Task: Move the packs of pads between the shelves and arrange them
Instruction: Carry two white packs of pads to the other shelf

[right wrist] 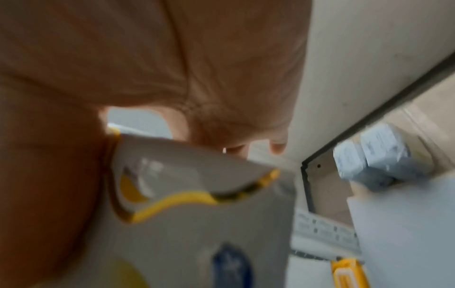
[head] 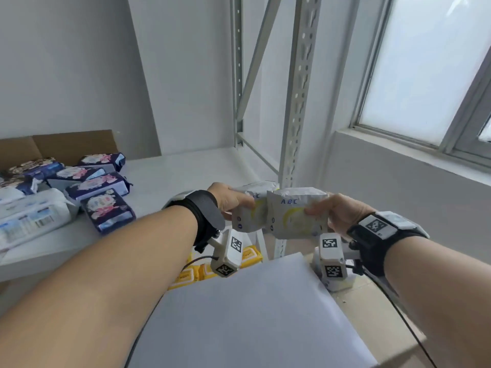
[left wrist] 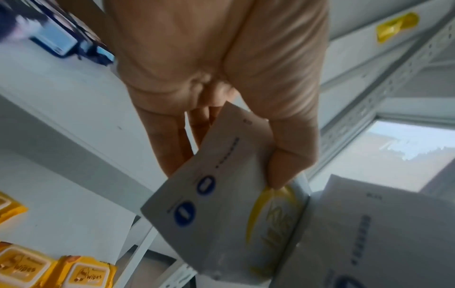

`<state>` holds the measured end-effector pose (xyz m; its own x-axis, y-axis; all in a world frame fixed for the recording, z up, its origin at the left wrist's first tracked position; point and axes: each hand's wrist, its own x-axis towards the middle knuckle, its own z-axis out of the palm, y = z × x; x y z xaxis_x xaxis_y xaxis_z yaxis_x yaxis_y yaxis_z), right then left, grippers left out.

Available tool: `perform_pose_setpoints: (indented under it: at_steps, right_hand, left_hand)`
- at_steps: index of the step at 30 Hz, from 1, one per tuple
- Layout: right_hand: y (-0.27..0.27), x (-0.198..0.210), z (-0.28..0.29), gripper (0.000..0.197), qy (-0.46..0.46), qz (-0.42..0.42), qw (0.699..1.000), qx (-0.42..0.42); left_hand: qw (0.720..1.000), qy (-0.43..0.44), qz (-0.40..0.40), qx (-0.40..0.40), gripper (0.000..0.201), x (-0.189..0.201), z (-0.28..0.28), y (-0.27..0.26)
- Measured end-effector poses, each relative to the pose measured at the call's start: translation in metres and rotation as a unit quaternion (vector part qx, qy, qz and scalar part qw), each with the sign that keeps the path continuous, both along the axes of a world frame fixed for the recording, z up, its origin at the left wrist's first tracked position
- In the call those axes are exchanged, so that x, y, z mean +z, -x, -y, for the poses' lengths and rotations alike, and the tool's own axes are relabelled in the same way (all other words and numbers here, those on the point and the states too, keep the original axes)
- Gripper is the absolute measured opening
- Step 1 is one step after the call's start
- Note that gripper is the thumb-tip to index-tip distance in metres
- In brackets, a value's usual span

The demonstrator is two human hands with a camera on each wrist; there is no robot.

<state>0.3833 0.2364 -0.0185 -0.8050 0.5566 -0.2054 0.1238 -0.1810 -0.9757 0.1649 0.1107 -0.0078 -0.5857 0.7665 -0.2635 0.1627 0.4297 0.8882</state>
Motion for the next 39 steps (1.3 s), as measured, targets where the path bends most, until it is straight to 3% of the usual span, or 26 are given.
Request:
perform_pose_setpoints:
  at_steps: [6,11,15,18,27,31,39]
  right_hand:
    - [-0.064,-0.057,-0.103,0.054,-0.048,0.094,0.993,0.054]
    - [-0.121,-0.123,-0.158,0.055,-0.022,0.2,0.978,0.062]
    - [-0.162,-0.167,-0.182,0.07,-0.101,0.374,0.921,0.044]
    - [-0.185,-0.194,-0.187,0.068,-0.133,0.439,0.887,0.045]
    - [-0.206,-0.267,-0.172,0.059,-0.183,0.453,0.872,0.031]
    - [-0.205,-0.293,-0.167,0.051,-0.198,0.451,0.87,0.017]
    - [-0.198,-0.318,-0.165,0.055,-0.198,0.445,0.873,0.007]
  left_hand:
    - [0.996,0.085,-0.028,-0.021,0.03,-0.066,-0.098,-0.064]
    - [0.987,0.148,-0.021,-0.065,0.04,-0.131,-0.151,-0.121]
    - [0.977,0.188,-0.032,-0.094,0.048,-0.181,-0.179,-0.168]
    - [0.97,0.209,-0.041,-0.119,0.053,-0.212,-0.2,-0.2]
    - [0.967,0.219,-0.073,-0.112,0.063,-0.284,-0.22,-0.248]
    - [0.967,0.221,-0.08,-0.103,0.058,-0.303,-0.22,-0.253]
    - [0.976,0.203,-0.034,-0.07,0.072,-0.319,-0.228,-0.258]
